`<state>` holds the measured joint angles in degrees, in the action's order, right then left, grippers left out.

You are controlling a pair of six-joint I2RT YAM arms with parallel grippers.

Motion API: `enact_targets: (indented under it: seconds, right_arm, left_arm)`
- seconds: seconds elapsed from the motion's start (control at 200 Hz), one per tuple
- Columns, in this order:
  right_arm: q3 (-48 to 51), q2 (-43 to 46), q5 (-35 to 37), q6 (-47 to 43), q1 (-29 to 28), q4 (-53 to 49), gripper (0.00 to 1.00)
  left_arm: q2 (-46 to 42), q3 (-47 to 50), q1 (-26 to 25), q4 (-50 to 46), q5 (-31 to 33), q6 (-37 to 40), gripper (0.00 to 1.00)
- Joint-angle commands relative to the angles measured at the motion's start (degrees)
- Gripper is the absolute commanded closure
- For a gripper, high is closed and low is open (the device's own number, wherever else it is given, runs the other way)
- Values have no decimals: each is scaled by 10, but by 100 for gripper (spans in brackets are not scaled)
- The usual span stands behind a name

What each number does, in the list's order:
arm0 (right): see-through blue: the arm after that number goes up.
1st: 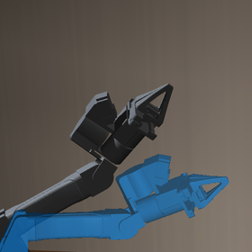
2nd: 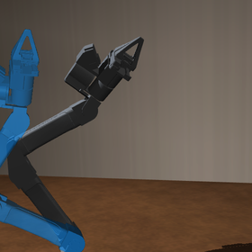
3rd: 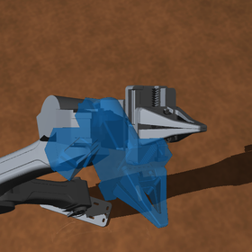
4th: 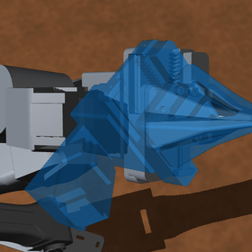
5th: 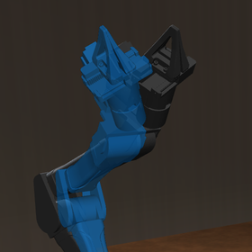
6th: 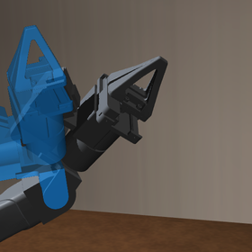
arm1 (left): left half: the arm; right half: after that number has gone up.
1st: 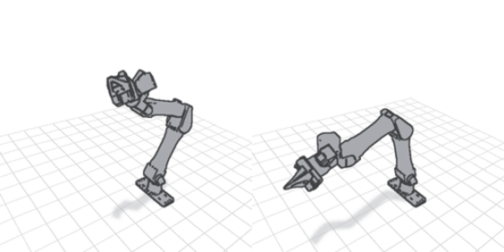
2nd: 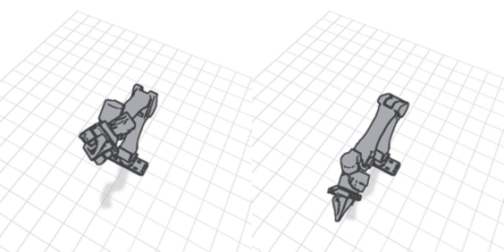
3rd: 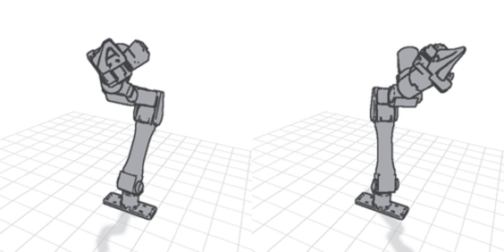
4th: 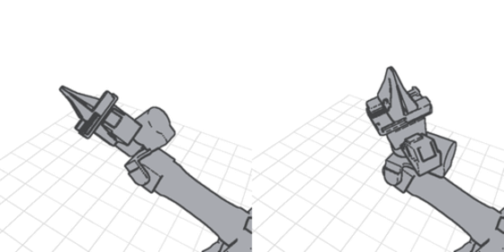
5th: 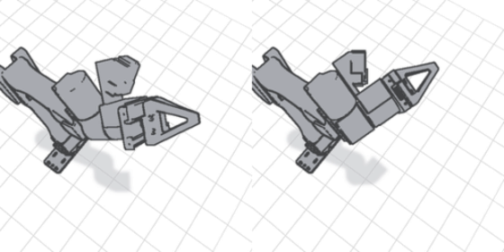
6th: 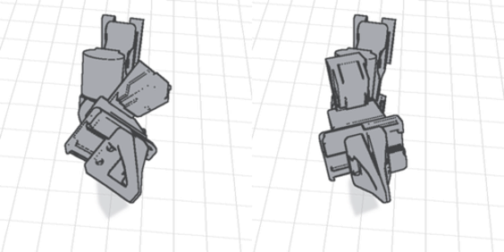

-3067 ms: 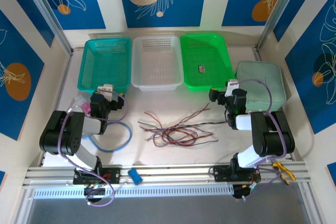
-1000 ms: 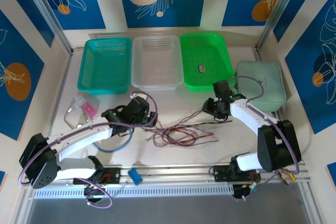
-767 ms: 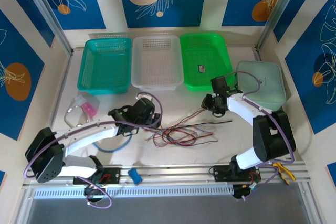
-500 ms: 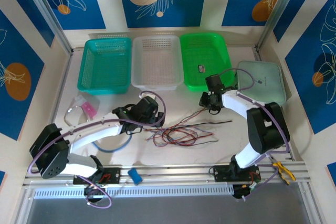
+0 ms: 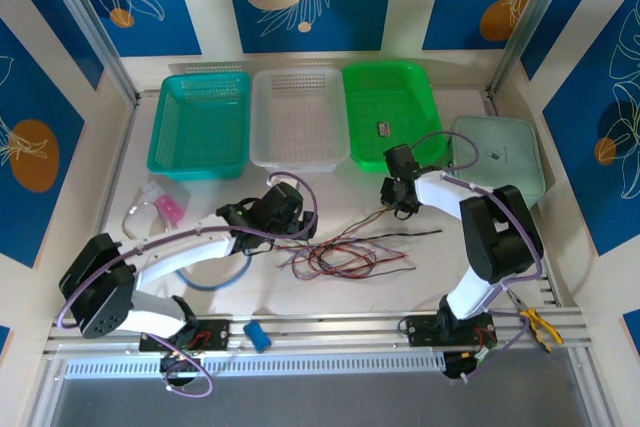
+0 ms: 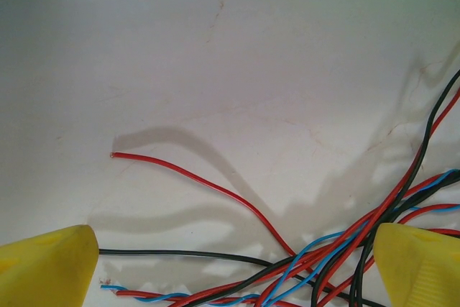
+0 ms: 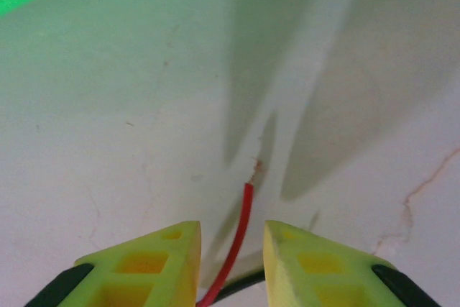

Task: Untangle the cables

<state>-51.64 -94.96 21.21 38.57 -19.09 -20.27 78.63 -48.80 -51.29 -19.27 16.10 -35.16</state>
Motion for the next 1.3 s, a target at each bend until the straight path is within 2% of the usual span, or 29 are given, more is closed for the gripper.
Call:
enact_targets:
  seconds: [0.0, 0.26, 0.455, 0.6, 0.775, 0.92, 1.06, 1.296]
  right_arm:
    - [19, 4, 17, 27, -7, 36, 73]
    - [55, 14, 32, 67, -21, 60, 77]
    - [64, 32, 44, 78, -39, 55, 91]
    - [105, 96, 42, 80, -46, 97, 100]
    - [116, 186, 37, 75, -55, 87, 100]
    - [124, 283, 32, 67, -74, 71, 100]
    - [116, 372, 16, 39, -89, 66, 100]
    - [59, 434, -50, -11, -97, 67, 100]
  left_arm:
    - [6, -9, -6, 1, -10, -8, 2]
    - [2, -10, -6, -7, -12, -10, 2]
    - [6, -31, -8, -43, -12, 1, 3]
    - [4, -46, -13, -67, -12, 6, 3]
    - [-4, -51, -15, -55, -32, 19, 3]
    - [3, -105, -15, -92, -61, 51, 2]
    - [-7, -125, -16, -73, -94, 45, 2]
    - [-38, -133, -15, -11, -135, 30, 4]
